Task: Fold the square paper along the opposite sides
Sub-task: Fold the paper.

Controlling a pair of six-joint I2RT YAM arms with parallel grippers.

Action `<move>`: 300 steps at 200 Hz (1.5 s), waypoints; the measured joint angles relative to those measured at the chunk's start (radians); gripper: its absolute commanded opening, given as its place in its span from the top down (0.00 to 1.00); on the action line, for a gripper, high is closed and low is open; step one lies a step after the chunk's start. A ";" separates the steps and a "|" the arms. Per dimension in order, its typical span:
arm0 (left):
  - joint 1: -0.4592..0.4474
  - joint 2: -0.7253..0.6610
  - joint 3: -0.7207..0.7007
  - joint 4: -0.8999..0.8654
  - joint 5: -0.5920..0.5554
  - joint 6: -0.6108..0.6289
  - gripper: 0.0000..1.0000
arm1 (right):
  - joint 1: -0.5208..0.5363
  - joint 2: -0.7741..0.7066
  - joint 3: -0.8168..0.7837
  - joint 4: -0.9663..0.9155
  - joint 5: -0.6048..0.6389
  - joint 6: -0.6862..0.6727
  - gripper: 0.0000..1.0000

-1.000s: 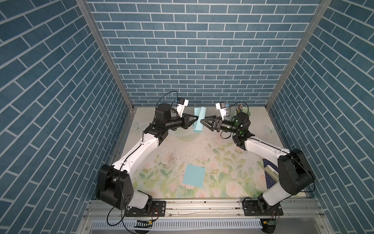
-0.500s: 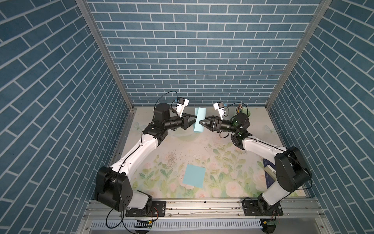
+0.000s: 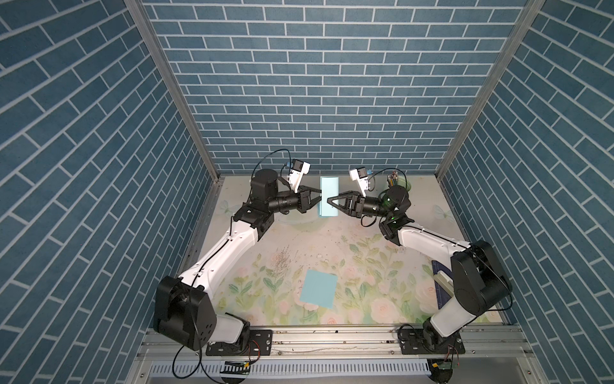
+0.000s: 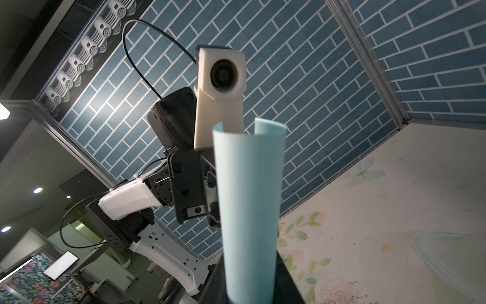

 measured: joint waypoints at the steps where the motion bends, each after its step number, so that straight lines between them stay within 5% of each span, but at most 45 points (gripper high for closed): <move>1: 0.000 0.000 0.000 0.000 0.000 0.000 0.95 | 0.000 0.000 0.000 0.000 0.000 0.000 0.77; 47: 0.005 -0.012 0.000 -0.003 0.010 0.009 0.86 | -0.006 0.000 0.000 0.000 -0.007 0.003 0.78; 122: 0.026 -0.034 0.000 -0.003 0.029 0.024 0.83 | -0.027 0.000 0.000 0.001 -0.010 0.013 0.79; 197: 0.032 -0.053 -0.024 0.045 0.055 0.023 0.68 | -0.027 0.000 0.000 0.023 -0.015 0.021 0.80; 300: -0.002 -0.044 -0.028 0.038 0.042 0.054 0.76 | -0.026 0.002 0.016 0.037 -0.018 0.040 0.82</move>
